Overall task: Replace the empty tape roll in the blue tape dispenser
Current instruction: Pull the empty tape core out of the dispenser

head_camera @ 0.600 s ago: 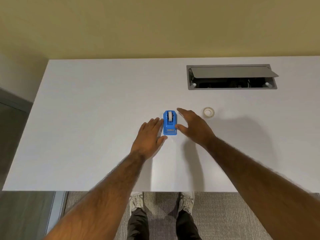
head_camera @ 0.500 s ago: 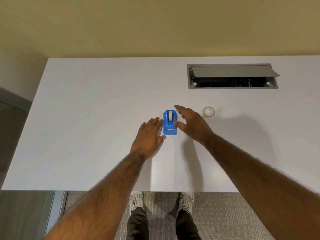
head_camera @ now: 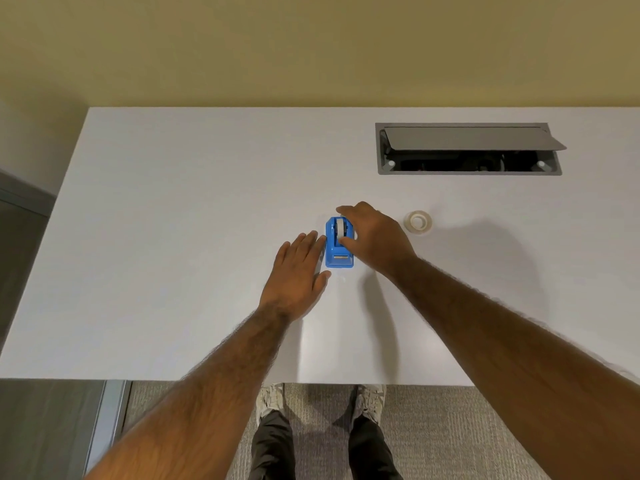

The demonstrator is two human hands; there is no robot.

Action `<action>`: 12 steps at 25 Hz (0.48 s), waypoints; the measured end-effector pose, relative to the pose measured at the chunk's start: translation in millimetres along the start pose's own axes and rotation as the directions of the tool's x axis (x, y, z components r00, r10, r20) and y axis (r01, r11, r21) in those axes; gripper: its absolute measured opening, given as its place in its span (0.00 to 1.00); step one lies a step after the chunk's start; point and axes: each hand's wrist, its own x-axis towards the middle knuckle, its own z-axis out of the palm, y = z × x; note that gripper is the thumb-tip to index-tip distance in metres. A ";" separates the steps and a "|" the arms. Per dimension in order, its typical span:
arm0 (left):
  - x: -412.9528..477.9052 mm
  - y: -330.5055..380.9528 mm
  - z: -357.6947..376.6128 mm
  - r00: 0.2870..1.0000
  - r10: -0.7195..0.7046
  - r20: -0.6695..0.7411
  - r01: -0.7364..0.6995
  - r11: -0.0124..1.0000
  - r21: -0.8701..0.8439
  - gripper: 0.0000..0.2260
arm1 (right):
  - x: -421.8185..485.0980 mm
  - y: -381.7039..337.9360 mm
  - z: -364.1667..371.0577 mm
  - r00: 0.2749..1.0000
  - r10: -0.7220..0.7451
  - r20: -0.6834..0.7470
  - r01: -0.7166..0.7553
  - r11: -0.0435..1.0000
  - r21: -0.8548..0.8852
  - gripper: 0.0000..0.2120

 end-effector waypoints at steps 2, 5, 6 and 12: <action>3.6 0.0 -0.4 1.000 0.000 -0.010 0.001 1.000 0.015 0.30 | 2.3 -1.6 -1.3 1.000 0.002 0.006 -0.002 1.000 -0.021 0.23; 12.3 0.5 -0.2 1.000 -0.011 -0.022 0.011 1.000 0.025 0.31 | 4.9 -2.3 0.0 1.000 0.006 0.031 -0.004 0.999 -0.052 0.20; 14.7 0.5 -0.1 1.000 -0.014 -0.022 0.015 1.000 0.026 0.31 | 5.6 -2.2 0.5 0.999 0.005 0.038 -0.003 0.998 -0.060 0.19; 17.0 -0.3 2.5 1.000 -0.017 -0.024 0.018 0.999 0.028 0.31 | 7.6 -2.6 2.1 0.999 0.024 0.037 -0.022 0.999 -0.049 0.18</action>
